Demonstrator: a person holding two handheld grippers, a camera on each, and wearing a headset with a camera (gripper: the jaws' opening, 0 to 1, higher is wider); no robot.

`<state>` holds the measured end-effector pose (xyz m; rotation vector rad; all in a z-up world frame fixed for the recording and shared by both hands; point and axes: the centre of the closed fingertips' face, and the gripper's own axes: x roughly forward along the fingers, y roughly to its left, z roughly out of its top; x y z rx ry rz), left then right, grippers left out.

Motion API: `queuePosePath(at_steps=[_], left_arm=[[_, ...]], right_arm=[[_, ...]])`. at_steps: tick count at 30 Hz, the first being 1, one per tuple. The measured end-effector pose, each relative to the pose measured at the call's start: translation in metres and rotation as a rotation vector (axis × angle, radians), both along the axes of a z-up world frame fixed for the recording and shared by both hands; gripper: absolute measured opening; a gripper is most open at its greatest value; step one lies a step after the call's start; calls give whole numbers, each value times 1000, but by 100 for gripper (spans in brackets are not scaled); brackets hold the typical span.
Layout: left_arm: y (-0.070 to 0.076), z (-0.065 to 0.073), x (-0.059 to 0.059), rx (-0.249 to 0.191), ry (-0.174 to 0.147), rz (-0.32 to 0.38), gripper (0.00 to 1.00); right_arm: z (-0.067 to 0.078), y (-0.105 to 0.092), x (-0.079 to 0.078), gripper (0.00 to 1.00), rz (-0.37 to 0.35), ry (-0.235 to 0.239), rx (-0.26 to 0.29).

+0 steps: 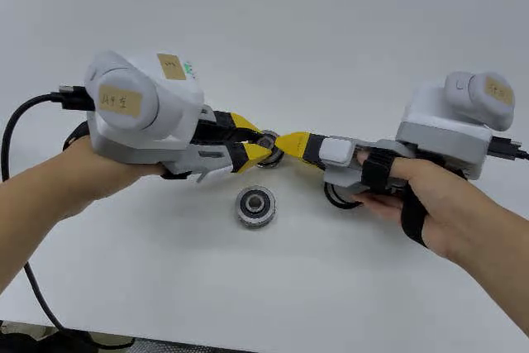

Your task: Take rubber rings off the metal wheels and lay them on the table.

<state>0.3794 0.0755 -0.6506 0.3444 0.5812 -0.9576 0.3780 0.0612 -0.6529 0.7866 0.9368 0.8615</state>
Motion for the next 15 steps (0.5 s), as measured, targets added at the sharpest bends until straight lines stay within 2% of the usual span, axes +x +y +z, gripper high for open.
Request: queuePosePath(at_steps=[5,15], left_arm=[[0,0,0,0,0,-1,12],[0,0,0,4,1,-3,12]], right_arm=[[-4,-2,1,3,-14,7,-23],[-5,-1,2,2,-18,8,-30]])
